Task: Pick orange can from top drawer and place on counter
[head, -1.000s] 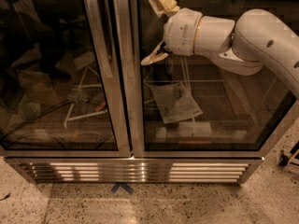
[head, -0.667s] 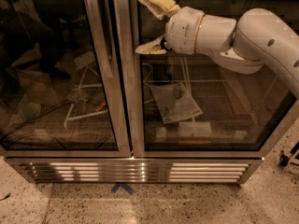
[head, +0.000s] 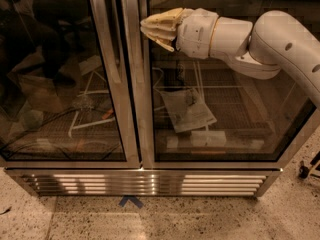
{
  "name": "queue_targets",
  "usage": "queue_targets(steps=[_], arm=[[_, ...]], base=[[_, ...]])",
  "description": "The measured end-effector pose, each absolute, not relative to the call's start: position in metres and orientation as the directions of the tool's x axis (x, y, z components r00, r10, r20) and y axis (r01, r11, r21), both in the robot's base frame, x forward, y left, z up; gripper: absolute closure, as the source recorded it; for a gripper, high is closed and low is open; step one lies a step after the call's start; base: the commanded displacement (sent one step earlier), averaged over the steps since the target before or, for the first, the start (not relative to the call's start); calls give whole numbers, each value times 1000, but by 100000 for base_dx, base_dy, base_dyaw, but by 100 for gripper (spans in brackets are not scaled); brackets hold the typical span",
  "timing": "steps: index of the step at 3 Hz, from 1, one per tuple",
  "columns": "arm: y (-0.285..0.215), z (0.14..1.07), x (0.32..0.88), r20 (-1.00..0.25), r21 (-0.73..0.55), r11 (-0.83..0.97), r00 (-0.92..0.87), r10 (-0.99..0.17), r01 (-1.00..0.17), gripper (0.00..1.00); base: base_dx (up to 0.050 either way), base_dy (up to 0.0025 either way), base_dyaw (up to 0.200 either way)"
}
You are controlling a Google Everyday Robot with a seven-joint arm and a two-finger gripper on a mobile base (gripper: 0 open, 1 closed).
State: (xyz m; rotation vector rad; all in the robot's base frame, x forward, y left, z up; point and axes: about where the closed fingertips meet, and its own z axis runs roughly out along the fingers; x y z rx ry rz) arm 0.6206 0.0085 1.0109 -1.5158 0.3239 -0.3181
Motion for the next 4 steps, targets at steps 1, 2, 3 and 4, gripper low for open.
queue_targets(steps=[1,2,3,4], arm=[[17,1006,626,-14,-999,32,927,-375,-2,100],[15,1006,626,-14,-999,32,928,-372,-2,100],[14,1005,627,-12,-1000,28,931,-366,-1,100],[14,1003,631,-11,-1000,25,928,-372,-2,100]], base=[[0,0,0],[0,0,0],[0,0,0],[0,0,0]])
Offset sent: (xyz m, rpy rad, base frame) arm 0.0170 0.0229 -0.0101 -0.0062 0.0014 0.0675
